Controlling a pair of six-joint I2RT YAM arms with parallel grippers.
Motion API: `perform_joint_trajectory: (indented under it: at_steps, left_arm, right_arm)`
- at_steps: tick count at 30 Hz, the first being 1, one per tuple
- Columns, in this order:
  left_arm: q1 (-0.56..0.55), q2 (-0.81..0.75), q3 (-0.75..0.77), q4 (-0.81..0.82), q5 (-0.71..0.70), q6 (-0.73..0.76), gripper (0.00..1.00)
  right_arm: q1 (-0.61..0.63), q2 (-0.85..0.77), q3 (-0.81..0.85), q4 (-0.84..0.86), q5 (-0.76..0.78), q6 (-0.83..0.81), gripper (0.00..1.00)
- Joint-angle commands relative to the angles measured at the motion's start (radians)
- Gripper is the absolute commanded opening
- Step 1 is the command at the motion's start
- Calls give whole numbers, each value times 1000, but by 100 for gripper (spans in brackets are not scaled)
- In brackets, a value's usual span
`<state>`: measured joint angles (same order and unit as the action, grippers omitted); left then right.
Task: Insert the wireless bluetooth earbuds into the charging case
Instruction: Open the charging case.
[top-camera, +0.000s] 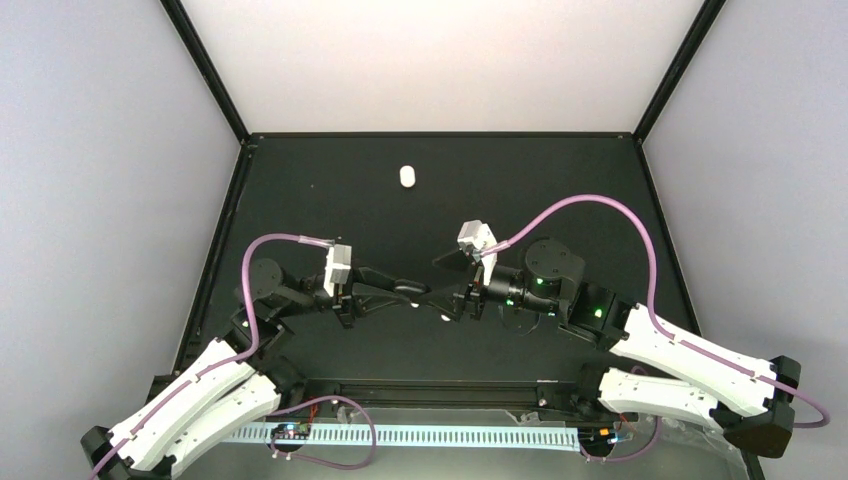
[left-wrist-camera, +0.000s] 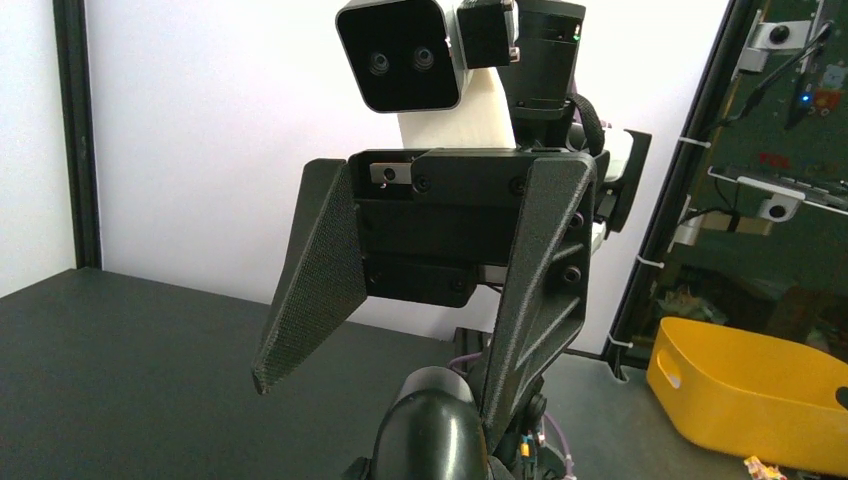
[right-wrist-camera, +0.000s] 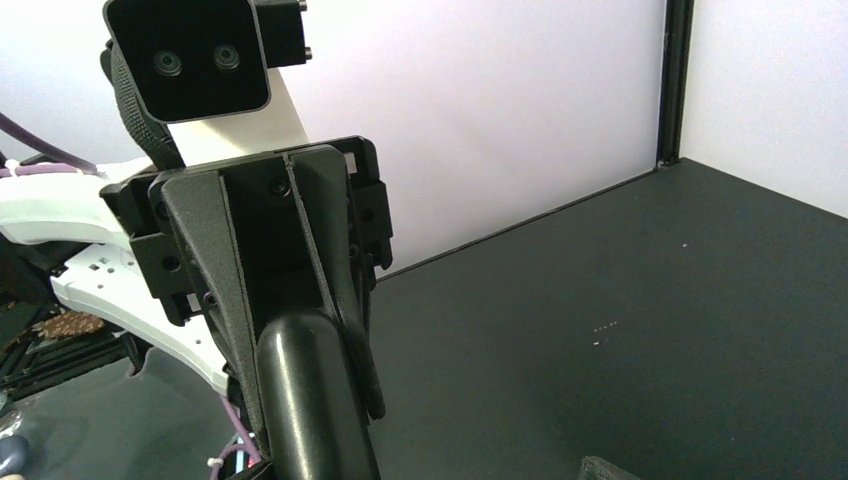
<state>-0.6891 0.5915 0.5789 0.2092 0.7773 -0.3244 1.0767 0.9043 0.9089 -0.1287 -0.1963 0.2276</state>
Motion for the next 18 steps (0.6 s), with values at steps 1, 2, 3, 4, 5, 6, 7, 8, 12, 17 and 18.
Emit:
perform_joint_trajectory:
  at_steps: [1,2,3,4,5,6,7,8,12,17,18]
  left_arm:
    - [-4,0,12,-6,49,19,2]
    - [-5,-1,12,-8,50,20,2]
    - [-5,0,11,-11,50,22,2]
    - [-5,-1,9,-12,50,23,2]
    - [-5,-1,8,-13,50,25,2]
    - [-6,0,6,-14,50,25,2]
    - [-5,-1,4,-13,50,26,1]
    - [-4,-1,3,-14,50,27,1]
    - [-5,-1,1,-16,51,31,2]
    - [-7,2,-2,-18,51,34,2]
    - [-6,1,-2,-18,51,33,1]
  right_arm:
    - [-8,-7,32,-3,98,11,78]
    - [-8,-8,30,0,103,13,78]
    - [-8,-10,29,1,106,14,78]
    - [-8,-12,28,3,107,15,78]
    - [-8,-12,27,4,109,17,78]
    - [-8,-13,28,6,113,18,78]
    - [-8,-14,26,7,115,20,78]
    - [-8,-17,26,8,117,21,78]
    - [-8,-18,25,12,122,25,78]
    - [-8,-21,21,15,124,25,78]
    - [-8,-22,21,14,125,26,78]
